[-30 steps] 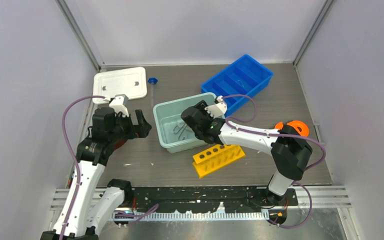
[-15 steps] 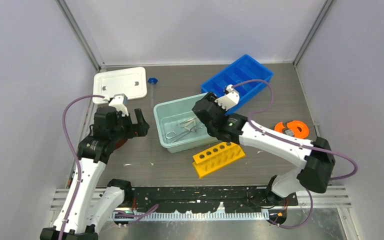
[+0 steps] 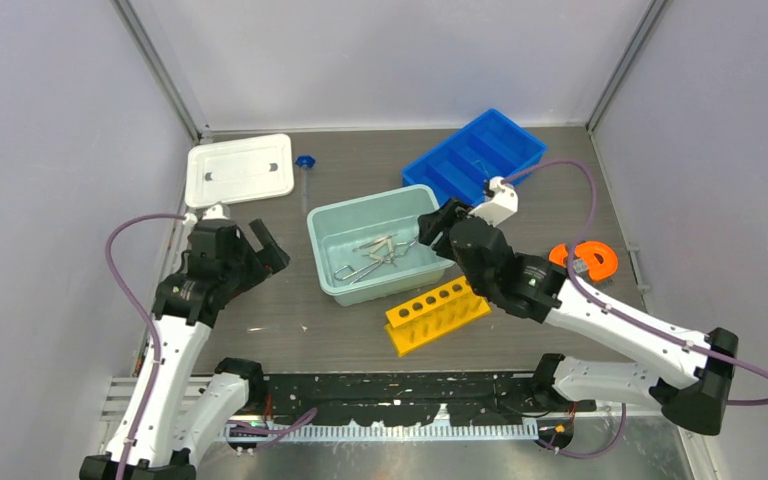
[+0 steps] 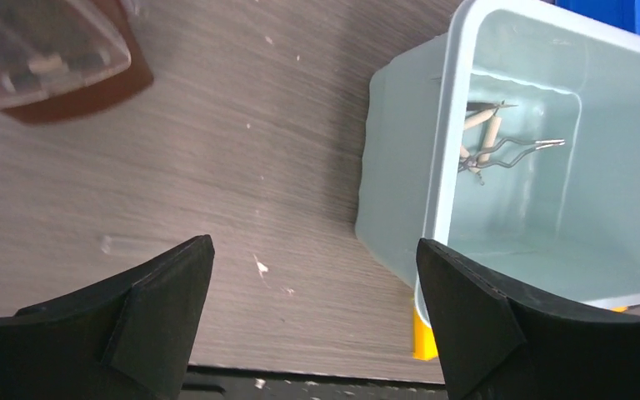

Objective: Organize the chemistry lab equipment

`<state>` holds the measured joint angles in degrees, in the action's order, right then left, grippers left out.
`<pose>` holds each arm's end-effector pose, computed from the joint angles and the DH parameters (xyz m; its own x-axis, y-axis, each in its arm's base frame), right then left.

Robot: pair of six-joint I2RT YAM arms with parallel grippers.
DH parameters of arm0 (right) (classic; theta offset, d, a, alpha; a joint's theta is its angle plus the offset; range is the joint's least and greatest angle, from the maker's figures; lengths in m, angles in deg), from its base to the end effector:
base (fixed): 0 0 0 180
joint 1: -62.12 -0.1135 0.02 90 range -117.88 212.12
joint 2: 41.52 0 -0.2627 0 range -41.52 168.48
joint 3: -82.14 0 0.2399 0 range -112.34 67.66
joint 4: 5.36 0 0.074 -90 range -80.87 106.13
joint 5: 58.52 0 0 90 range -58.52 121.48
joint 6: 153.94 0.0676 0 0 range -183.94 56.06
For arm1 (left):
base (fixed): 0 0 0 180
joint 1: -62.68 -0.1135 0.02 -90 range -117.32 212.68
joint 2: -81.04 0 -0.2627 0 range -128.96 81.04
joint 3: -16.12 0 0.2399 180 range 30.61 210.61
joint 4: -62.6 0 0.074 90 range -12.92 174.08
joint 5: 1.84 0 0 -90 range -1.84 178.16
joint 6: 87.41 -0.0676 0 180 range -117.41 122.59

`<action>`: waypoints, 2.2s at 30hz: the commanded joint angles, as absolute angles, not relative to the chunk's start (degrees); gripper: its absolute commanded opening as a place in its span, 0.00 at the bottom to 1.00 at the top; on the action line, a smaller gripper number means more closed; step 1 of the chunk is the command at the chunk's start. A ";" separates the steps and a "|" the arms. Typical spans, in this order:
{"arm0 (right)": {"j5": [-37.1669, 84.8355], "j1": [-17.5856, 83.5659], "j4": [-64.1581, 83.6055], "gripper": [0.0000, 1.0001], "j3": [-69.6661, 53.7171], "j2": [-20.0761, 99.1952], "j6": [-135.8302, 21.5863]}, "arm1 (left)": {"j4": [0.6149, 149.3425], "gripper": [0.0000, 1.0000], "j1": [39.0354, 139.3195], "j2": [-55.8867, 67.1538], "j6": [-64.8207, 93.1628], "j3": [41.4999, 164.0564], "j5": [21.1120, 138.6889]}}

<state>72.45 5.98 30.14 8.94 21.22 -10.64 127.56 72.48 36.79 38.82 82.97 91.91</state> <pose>0.1755 0.1820 0.3377 -0.3783 0.5228 -0.7640 0.0122 0.8280 0.5606 0.1563 -0.0225 0.2937 -0.6078 -0.4935 -0.6221 -0.2938 0.8676 -0.4012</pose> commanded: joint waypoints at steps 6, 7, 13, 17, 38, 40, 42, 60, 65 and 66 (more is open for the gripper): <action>69.89 6.04 22.69 0.62 14.75 11.35 -19.65 | 138.09 0.83 72.70 41.07 71.69 79.31 102.00; 69.40 6.04 22.60 0.62 14.88 10.61 -19.69 | 138.82 0.81 72.70 41.57 74.19 78.43 103.07; 68.94 6.04 23.07 0.62 15.96 7.36 -19.80 | 140.24 0.63 72.75 43.38 85.26 71.98 104.51; 68.78 6.09 23.23 0.62 16.96 4.99 -19.36 | 140.37 0.53 72.66 42.70 88.61 68.96 106.17; 67.71 6.05 23.08 0.62 18.34 1.80 -18.79 | 131.26 0.41 72.61 33.56 93.51 59.62 108.55; 67.58 6.04 22.72 0.62 18.42 2.10 -18.82 | 130.63 0.41 72.62 32.36 93.40 59.61 108.91; 67.29 6.04 22.59 0.62 18.10 2.54 -18.77 | 129.80 0.41 72.52 31.03 93.39 59.51 108.99; 65.85 6.04 22.35 0.62 17.70 4.07 -18.79 | 124.91 0.34 71.27 26.10 93.51 54.77 105.56; 65.36 6.06 22.18 0.62 17.35 4.26 -18.92 | 127.80 0.24 71.34 28.26 92.68 55.90 105.98; 65.21 6.05 22.19 0.62 17.40 4.29 -18.84 | 128.62 0.22 71.29 28.99 92.48 56.18 106.19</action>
<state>65.63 6.00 24.50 18.71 4.02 -18.42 126.77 71.56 27.44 93.24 56.39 105.90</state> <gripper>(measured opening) 0.617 0.253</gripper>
